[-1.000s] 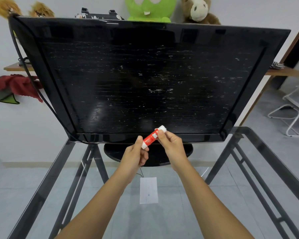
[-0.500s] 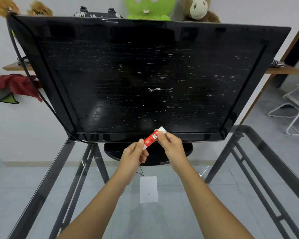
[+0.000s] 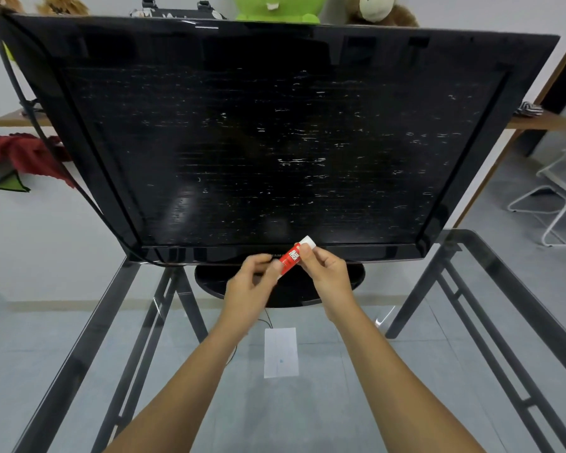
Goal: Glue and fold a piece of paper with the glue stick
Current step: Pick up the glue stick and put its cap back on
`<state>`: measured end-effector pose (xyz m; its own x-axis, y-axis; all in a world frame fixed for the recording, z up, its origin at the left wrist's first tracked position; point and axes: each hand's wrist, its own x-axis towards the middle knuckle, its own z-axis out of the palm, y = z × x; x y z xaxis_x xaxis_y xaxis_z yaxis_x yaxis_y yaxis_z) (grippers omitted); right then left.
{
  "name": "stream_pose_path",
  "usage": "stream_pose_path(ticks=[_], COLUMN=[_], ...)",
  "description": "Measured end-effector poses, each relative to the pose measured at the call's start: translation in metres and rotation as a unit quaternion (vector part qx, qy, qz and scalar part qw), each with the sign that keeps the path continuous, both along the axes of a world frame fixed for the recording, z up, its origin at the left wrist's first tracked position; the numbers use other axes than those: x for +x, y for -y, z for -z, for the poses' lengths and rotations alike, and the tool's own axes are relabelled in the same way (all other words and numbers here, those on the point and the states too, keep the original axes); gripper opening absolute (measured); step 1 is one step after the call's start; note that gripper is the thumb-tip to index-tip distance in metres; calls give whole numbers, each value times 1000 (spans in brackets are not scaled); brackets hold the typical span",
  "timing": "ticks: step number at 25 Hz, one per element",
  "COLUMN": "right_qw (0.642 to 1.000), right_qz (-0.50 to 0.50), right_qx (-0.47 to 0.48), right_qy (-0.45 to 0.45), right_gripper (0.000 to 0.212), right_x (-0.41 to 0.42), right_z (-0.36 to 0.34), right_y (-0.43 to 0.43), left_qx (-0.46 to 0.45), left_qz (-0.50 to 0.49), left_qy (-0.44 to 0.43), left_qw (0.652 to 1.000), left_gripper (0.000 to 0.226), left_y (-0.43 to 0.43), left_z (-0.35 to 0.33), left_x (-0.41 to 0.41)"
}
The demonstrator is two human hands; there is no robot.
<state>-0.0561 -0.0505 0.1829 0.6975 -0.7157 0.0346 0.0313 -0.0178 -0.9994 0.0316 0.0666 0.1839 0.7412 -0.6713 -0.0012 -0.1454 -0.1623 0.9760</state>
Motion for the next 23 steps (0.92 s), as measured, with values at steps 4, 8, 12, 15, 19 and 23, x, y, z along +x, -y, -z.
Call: stream_pose_path(ticks=[4, 8, 12, 15, 19, 23], right_qw=[1000, 999, 994, 951, 890, 872], right_qz=[2, -14, 37, 107, 94, 82], right_qx=[-4, -9, -50, -160, -185, -200], right_qy=[-11, -31, -92, -241, -407, -439], right_gripper=[26, 34, 47, 42, 51, 55], right_x=[1, 1, -8, -27, -51, -55], right_z=[10, 24, 62, 109, 162, 180], right_y=[3, 10, 32, 52, 64, 68], left_qx=[17, 21, 33, 43, 58, 74], left_qz=[12, -4, 1, 10, 17, 33], left_qy=[335, 371, 362, 363, 371, 385], left_qw=[942, 928, 931, 931, 927, 919], left_gripper=[48, 42, 42, 42, 42, 44], left_y=[-3, 3, 3, 4, 8, 7], left_z=[13, 23, 39, 49, 54, 60], left_x=[-2, -2, 1, 3, 9, 12])
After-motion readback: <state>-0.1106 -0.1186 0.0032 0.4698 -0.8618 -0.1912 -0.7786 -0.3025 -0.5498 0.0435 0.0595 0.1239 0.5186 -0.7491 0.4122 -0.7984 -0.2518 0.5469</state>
